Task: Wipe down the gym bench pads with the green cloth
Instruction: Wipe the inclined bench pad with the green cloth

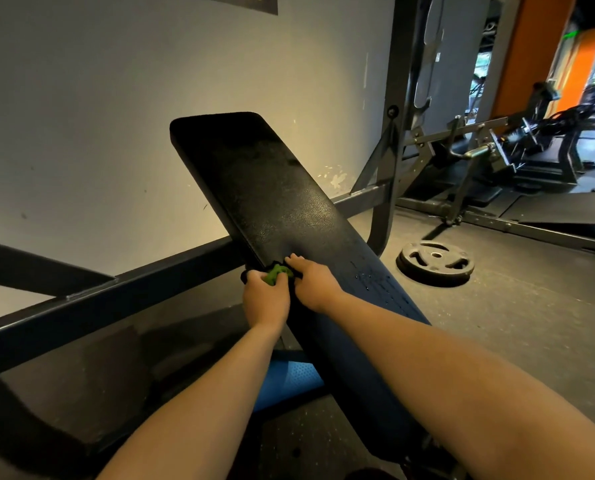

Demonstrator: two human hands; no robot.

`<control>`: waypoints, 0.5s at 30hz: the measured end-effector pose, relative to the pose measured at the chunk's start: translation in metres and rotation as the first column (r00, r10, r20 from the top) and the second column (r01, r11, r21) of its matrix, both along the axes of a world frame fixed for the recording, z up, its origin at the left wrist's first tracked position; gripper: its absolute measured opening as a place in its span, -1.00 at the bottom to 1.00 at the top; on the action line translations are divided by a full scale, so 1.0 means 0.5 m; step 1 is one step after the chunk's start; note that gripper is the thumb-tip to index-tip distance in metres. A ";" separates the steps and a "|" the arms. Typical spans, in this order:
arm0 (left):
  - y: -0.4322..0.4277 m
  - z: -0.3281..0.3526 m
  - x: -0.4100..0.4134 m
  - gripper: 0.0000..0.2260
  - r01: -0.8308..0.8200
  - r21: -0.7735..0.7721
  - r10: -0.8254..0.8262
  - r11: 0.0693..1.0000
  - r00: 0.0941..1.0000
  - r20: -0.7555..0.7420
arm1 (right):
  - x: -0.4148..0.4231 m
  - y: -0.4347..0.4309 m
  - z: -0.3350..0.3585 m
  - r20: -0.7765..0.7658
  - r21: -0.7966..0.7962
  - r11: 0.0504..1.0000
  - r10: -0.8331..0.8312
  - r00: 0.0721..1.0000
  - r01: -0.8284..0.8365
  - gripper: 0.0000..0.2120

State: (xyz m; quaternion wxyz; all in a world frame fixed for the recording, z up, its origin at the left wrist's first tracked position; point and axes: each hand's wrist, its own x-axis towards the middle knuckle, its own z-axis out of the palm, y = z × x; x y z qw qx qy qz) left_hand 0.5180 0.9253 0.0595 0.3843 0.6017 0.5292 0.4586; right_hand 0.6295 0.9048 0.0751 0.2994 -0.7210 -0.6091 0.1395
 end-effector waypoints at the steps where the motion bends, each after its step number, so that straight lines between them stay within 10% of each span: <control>1: -0.004 -0.006 -0.001 -0.83 0.003 0.007 -0.002 1.000 0.999 -0.039 | -0.003 0.000 0.001 0.011 -0.007 1.000 -0.001 1.000 0.001 -0.42; 15: -0.010 -0.019 0.023 -0.82 -0.067 0.011 0.067 0.998 0.998 0.007 | 0.009 -0.005 0.011 0.060 -0.045 0.998 0.056 0.997 -0.053 -0.39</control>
